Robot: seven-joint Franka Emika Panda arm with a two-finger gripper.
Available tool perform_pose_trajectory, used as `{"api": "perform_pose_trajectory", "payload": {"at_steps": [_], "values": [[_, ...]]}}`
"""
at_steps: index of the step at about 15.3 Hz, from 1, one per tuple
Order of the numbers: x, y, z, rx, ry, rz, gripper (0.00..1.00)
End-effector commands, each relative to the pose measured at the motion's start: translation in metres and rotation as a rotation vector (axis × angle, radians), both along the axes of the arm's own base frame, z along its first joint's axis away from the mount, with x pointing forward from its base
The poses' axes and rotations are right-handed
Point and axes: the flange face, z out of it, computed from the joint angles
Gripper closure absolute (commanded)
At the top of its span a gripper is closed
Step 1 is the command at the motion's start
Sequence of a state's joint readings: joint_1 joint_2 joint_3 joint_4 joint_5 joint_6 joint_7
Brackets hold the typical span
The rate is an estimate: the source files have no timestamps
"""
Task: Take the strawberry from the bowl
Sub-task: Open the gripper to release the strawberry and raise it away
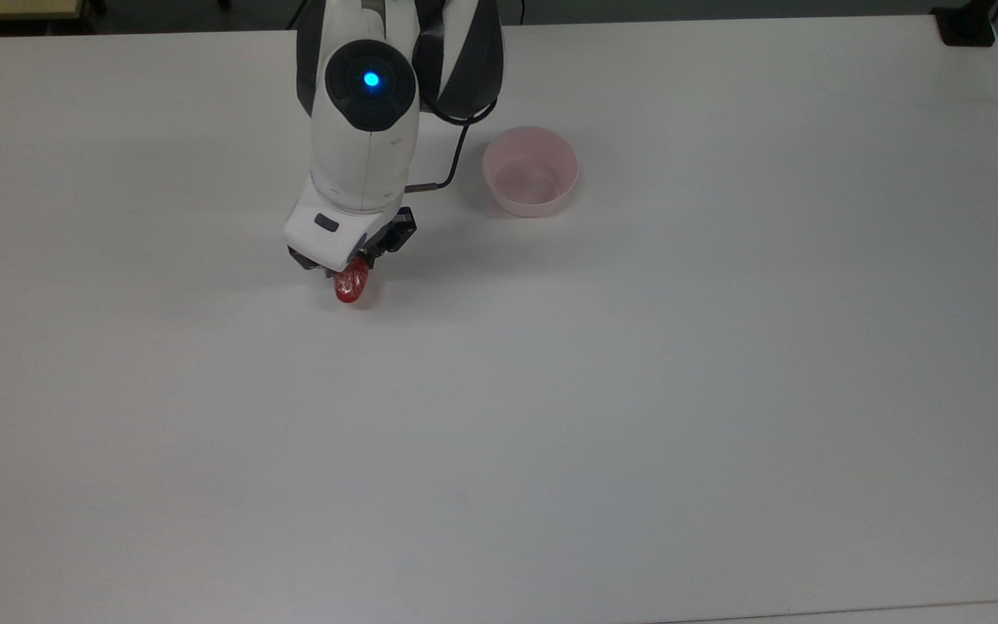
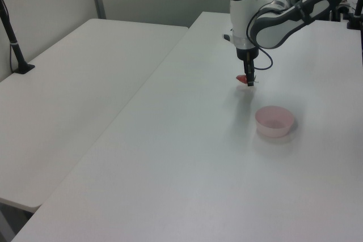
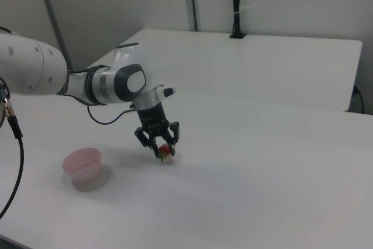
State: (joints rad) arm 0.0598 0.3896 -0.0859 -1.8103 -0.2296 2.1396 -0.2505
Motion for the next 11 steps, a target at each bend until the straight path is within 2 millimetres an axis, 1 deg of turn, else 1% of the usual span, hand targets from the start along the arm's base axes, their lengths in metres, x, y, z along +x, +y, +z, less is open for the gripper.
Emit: {"api": "perform_pose_trajectory", "payload": {"at_steps": [1,3,4,5,6,7,8,9,11], "values": [[0.002,-0.006,0.028,-0.020,-0.056,-0.097,0.00],[-0.004,-0.005,0.085,-0.005,-0.173,-0.255,0.00],[-0.011,-0.001,0.111,-0.001,-0.203,-0.334,0.00],[-0.022,0.001,0.134,-0.002,-0.208,-0.409,0.00],[-0.039,0.004,0.161,-0.011,-0.194,-0.468,0.00],[-0.049,0.004,0.179,-0.011,-0.188,-0.477,0.00],[-0.055,0.003,0.192,-0.004,-0.197,-0.481,0.00],[-0.059,0.001,0.200,0.002,-0.210,-0.482,0.00],[-0.062,-0.005,0.207,0.024,-0.210,-0.472,0.00]]}}
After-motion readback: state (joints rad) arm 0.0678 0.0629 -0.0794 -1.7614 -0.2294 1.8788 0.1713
